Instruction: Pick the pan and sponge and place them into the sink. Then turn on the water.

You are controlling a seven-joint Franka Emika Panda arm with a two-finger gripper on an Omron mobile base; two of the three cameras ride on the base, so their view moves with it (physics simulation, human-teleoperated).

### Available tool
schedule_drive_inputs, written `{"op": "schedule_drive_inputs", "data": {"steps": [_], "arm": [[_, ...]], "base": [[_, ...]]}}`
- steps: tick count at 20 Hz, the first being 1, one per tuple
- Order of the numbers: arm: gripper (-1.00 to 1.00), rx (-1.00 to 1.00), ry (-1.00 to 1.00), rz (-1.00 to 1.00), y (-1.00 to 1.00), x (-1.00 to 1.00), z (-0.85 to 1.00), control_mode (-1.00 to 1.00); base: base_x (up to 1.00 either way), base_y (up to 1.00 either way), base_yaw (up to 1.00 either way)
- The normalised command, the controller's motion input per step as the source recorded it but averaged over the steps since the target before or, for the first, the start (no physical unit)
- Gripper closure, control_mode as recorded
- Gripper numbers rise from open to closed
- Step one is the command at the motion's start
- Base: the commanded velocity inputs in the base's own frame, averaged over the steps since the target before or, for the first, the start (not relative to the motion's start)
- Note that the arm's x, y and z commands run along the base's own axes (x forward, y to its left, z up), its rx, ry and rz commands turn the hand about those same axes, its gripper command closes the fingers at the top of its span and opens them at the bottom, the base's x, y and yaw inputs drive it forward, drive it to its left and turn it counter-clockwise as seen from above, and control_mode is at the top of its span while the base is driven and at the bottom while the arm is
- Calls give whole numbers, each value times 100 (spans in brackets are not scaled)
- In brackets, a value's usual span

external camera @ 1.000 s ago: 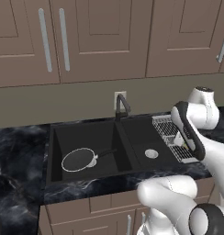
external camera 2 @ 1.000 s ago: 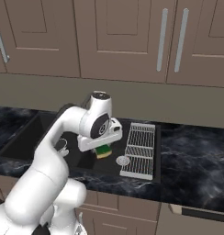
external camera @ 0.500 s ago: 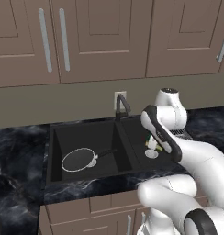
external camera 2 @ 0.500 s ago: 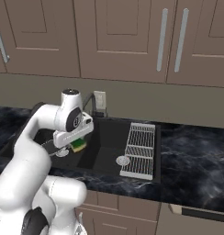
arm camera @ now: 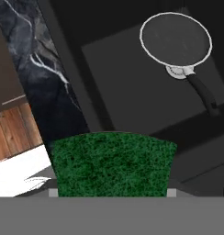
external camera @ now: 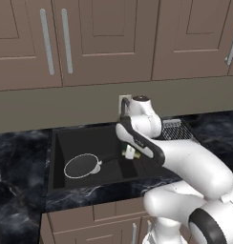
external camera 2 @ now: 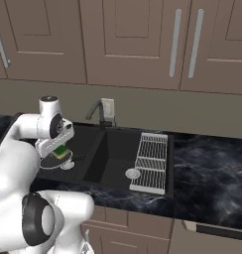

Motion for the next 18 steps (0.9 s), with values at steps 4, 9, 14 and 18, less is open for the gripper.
{"op": "schedule_drive_inputs", "data": {"steps": [4, 9, 14, 18], "arm": [[100, 0, 0, 12, 100, 35, -30, -100], [100, 0, 0, 9, 96, 54, -29, -100], [100, 0, 0, 3, 65, 68, -38, -100], [100, 0, 0, 0, 29, 60, -48, -100]], "base": [[0, 0, 0], [0, 0, 0], [0, 0, 0], [0, 0, 0]]}}
